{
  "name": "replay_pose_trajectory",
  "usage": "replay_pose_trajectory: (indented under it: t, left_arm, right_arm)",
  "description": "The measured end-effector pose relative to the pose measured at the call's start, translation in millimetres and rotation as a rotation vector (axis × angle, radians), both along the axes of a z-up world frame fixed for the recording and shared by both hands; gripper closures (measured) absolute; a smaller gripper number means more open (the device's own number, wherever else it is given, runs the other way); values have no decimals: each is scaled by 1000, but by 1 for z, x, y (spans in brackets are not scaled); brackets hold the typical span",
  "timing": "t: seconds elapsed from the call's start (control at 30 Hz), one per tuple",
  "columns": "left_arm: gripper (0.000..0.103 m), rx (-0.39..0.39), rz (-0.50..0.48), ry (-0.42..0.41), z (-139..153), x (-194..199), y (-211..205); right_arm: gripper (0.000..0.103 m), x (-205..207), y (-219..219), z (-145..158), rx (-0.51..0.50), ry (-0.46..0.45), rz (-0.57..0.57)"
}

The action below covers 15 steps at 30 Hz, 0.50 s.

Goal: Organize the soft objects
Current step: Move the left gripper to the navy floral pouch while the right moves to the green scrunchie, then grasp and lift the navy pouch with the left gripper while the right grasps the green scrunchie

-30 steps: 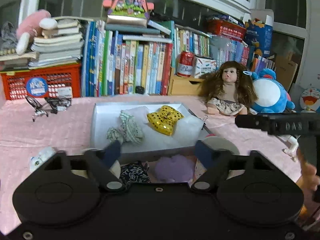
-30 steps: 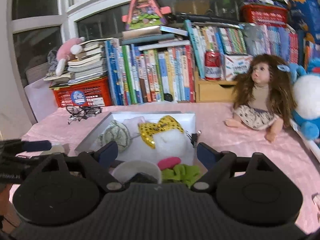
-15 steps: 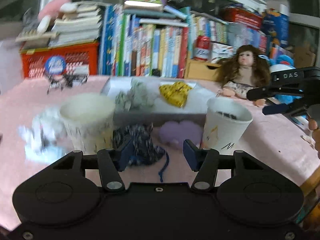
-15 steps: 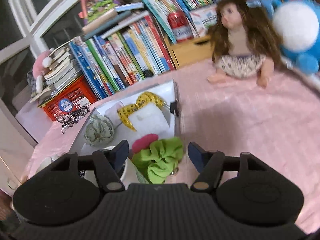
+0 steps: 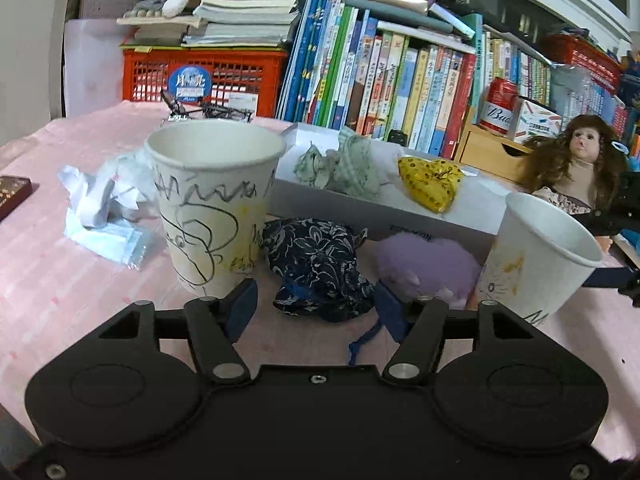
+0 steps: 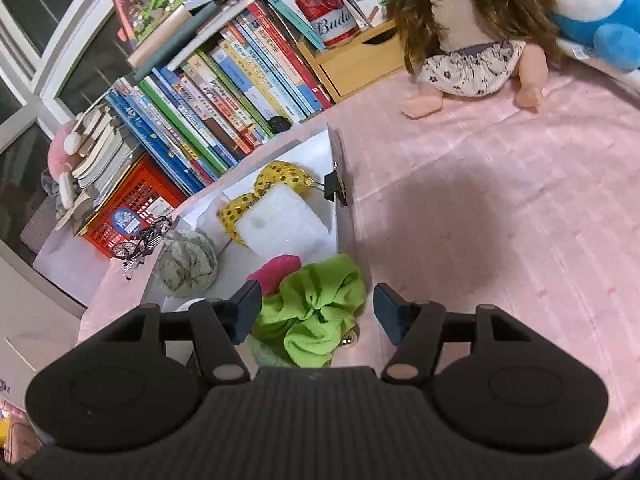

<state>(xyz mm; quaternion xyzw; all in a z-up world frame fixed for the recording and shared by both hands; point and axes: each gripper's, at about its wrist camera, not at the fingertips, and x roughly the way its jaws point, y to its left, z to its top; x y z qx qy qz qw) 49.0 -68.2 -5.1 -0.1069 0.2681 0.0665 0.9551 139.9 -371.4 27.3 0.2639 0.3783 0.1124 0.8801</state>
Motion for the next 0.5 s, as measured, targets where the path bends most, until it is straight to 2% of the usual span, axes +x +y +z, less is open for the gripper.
replay_pose_trajectory:
  t: [0.13,0.2,0.23,0.27,0.3,0.37,0.4,0.5]
  left_arm:
    - [41,14,16,6,-4,5,-6]
    - [54,20,-2,5,-5,7,-9]
    - [56,22,-6,9,-5,9,-11]
    - [64,22,-7,9,-4,9,-12]
    - [72,18,-17,11,-3,10,-13]
    - [83,2,-34,8,-2,9,-13]
    - [85,3,-42,2,-1,8,-14]
    - [87,3,-64,7,2,3,-13]
  right_arm:
    - [34,8,2,-11,34,26,-1]
    - [35,11,3,-15,52,35,2]
    - [37,13,4,-15,55,39,4]
    - [43,14,6,-16,56,40,7]
    - [55,14,7,-15,57,39,13]
    - [69,12,8,-13,40,41,14]
    - [74,11,9,-12,22,42,8]
    - [80,7,4,-13,16,57,-7]
